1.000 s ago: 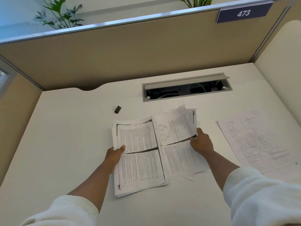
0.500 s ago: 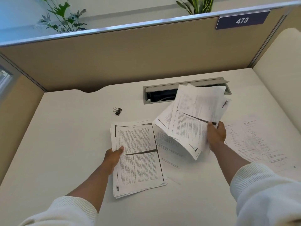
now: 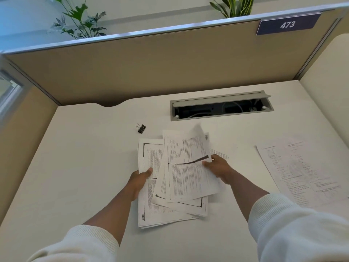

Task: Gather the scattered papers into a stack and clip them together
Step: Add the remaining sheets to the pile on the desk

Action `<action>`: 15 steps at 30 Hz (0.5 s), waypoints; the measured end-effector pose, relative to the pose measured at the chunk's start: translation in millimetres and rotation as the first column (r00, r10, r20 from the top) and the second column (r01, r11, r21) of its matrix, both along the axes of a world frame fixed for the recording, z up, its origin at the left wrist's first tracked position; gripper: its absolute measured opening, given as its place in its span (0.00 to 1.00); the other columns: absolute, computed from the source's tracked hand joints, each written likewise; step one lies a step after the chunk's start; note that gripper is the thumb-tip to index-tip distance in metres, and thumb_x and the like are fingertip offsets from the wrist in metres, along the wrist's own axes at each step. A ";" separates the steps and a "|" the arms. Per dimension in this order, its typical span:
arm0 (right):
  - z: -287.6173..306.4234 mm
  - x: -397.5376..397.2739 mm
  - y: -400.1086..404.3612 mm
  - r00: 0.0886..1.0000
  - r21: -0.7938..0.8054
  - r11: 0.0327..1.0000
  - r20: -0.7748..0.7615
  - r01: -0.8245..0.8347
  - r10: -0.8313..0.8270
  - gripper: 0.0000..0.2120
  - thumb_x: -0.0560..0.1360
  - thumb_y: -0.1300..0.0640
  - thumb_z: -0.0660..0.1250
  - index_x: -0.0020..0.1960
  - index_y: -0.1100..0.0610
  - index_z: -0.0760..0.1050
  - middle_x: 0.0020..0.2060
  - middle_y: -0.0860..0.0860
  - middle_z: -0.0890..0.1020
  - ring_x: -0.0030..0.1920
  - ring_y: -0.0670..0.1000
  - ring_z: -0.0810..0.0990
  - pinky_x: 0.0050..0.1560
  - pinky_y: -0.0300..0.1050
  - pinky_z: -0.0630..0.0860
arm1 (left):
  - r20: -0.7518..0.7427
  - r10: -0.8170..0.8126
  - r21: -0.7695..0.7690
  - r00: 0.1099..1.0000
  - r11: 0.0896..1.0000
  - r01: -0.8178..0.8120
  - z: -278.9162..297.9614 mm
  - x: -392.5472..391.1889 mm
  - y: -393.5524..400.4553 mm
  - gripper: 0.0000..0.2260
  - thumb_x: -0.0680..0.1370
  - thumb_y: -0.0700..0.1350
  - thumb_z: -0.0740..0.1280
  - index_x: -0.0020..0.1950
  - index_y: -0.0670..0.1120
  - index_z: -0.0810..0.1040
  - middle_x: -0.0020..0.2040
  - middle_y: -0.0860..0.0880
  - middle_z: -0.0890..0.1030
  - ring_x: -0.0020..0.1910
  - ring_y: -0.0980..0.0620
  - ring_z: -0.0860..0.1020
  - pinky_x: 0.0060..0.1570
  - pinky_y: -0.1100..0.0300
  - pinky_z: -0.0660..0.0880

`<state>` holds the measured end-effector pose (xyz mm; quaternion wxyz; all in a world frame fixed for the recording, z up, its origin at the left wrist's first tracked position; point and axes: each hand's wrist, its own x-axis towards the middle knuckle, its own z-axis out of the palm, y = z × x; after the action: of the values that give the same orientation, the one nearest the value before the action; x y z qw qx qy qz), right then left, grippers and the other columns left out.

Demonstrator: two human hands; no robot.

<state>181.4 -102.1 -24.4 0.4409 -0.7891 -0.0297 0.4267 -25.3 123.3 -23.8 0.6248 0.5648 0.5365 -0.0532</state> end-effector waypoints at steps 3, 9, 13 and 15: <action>-3.7 -2.5 5.9 0.995 -0.048 0.999 0.096 -0.012 0.017 0.20 0.74 0.58 0.66 0.65 0.55 0.71 0.59 0.51 0.79 0.59 0.55 0.77 0.60 0.50 0.75 | 0.012 0.000 -0.003 1.000 1.000 0.000 -1.9 -1.6 2.3 0.20 0.78 0.52 0.70 0.66 0.44 0.77 0.61 0.47 0.82 0.60 0.45 0.79 0.66 0.48 0.71; 8.9 -11.9 15.3 0.974 -0.057 0.985 0.146 -0.164 0.170 0.20 0.74 0.63 0.62 0.66 0.56 0.72 0.60 0.51 0.78 0.61 0.55 0.76 0.58 0.46 0.72 | 0.057 -0.016 -0.030 0.998 0.999 0.018 -6.1 1.2 -1.0 0.22 0.77 0.57 0.68 0.66 0.46 0.77 0.59 0.47 0.82 0.60 0.47 0.79 0.65 0.50 0.73; 9.4 -18.6 26.5 0.957 -0.027 0.965 0.121 -0.263 0.264 0.18 0.75 0.64 0.64 0.64 0.57 0.73 0.60 0.53 0.79 0.60 0.54 0.76 0.61 0.48 0.74 | 0.094 -0.032 -0.051 0.995 0.998 0.037 -7.5 6.0 -5.7 0.23 0.74 0.60 0.70 0.63 0.48 0.79 0.56 0.47 0.84 0.55 0.47 0.83 0.60 0.47 0.77; 7.5 -22.7 31.6 0.948 -0.025 0.953 0.103 -0.301 0.302 0.18 0.76 0.63 0.65 0.65 0.57 0.74 0.61 0.53 0.79 0.60 0.54 0.77 0.60 0.47 0.73 | 0.115 -0.048 -0.041 0.992 0.998 0.053 -10.9 7.1 -5.7 0.23 0.74 0.56 0.72 0.65 0.47 0.79 0.57 0.46 0.84 0.54 0.46 0.83 0.59 0.46 0.78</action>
<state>158.7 -70.4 -16.9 0.3648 -0.7987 -0.1714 0.4467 -18.2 117.6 -34.7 0.6651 0.5663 0.4844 -0.0484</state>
